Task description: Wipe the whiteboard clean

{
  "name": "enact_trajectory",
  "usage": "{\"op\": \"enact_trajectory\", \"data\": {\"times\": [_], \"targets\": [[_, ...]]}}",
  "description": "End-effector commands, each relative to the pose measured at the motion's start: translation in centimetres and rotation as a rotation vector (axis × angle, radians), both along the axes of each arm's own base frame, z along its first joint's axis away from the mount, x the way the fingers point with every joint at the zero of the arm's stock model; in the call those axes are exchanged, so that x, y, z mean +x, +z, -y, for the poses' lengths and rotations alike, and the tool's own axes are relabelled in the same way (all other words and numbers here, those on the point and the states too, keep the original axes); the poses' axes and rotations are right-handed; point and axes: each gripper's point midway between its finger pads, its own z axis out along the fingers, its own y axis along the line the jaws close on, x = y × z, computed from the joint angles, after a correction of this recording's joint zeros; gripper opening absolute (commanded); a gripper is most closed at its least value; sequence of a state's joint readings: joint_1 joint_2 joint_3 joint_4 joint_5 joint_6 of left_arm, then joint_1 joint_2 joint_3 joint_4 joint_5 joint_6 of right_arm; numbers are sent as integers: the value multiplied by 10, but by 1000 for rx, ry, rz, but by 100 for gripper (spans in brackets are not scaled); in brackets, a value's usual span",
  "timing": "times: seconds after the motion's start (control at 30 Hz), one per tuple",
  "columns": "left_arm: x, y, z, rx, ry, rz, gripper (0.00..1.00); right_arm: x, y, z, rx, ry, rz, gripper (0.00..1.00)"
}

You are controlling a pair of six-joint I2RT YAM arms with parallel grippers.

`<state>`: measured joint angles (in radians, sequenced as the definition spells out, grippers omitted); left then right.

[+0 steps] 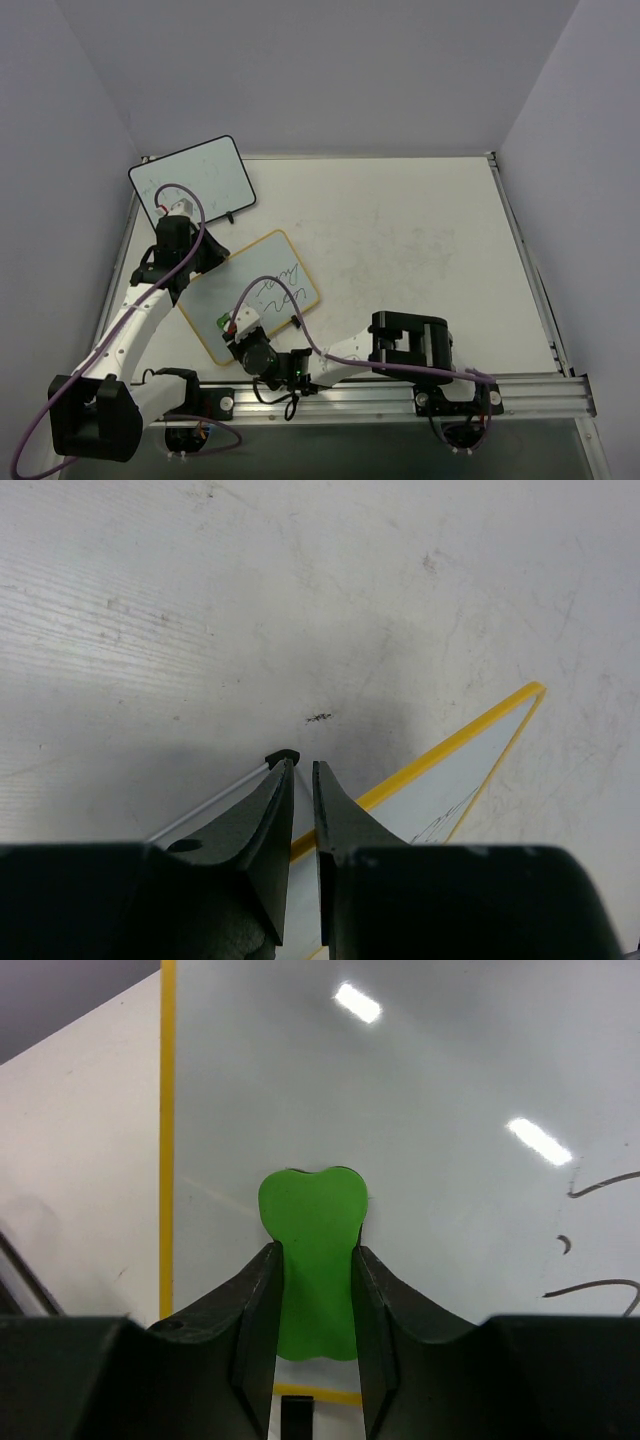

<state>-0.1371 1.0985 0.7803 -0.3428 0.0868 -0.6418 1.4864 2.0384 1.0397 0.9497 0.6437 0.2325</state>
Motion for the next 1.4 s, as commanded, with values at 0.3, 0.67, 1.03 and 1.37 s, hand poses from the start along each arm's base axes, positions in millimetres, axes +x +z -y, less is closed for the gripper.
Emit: {"op": "enact_trajectory", "data": {"times": [0.3,0.67,1.03,1.37], "targets": [[-6,-1,9,-7,-44,-20,22,-30,-64,-1,-242,146,-15,0],[-6,-2,10,-8,-44,-22,22,-25,-65,0,-257,125,3,0],[-7,-2,10,-6,-44,-24,21,16,-60,41,-234,-27,-23,0],[-7,-2,9,-4,-43,-23,21,54,-60,84,-229,-182,-51,0]]}}
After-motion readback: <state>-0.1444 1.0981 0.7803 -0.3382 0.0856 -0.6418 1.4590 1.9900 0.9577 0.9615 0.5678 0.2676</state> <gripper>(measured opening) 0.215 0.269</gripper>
